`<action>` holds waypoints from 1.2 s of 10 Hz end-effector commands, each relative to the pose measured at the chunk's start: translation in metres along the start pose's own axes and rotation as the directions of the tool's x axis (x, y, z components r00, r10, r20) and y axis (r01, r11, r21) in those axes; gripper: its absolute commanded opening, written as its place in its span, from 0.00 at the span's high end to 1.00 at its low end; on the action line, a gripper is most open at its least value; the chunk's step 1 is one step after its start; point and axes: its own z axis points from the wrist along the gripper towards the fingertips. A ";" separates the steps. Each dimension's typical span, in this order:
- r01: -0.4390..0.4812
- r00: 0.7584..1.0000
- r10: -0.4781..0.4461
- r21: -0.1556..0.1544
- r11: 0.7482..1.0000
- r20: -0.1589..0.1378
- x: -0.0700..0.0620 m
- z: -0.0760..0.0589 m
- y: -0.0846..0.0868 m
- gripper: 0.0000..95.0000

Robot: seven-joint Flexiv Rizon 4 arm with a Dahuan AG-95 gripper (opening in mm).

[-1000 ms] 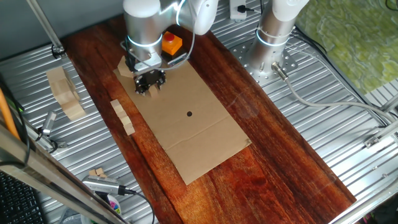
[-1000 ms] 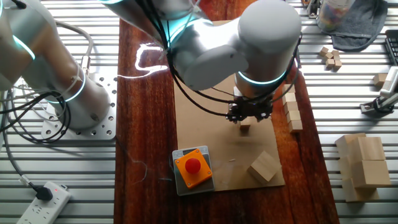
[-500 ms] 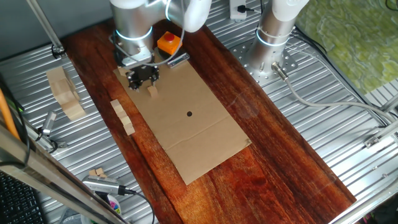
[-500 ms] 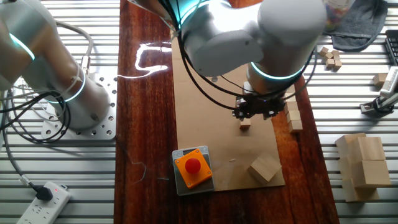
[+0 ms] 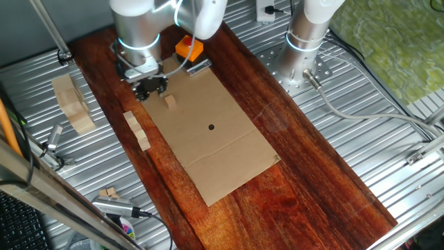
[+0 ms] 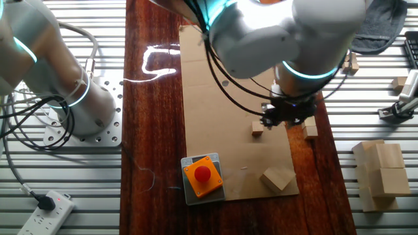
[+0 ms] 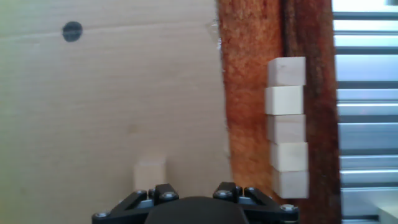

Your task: Stack the blocks into a pyramid shape

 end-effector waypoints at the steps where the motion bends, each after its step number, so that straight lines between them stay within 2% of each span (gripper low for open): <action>1: -0.003 1.000 0.003 -0.006 1.000 0.001 0.002 -0.003 -0.012 0.40; 3: -0.005 1.000 0.005 -0.006 1.000 -0.003 0.004 -0.003 -0.026 0.40; 6: -0.009 1.000 0.009 -0.004 1.000 0.002 0.009 0.008 -0.046 0.40; 8: -0.004 1.000 0.004 -0.005 1.000 -0.007 0.009 0.010 -0.058 0.40; 12: -0.013 1.000 0.013 0.001 1.000 -0.013 0.003 0.021 -0.068 0.40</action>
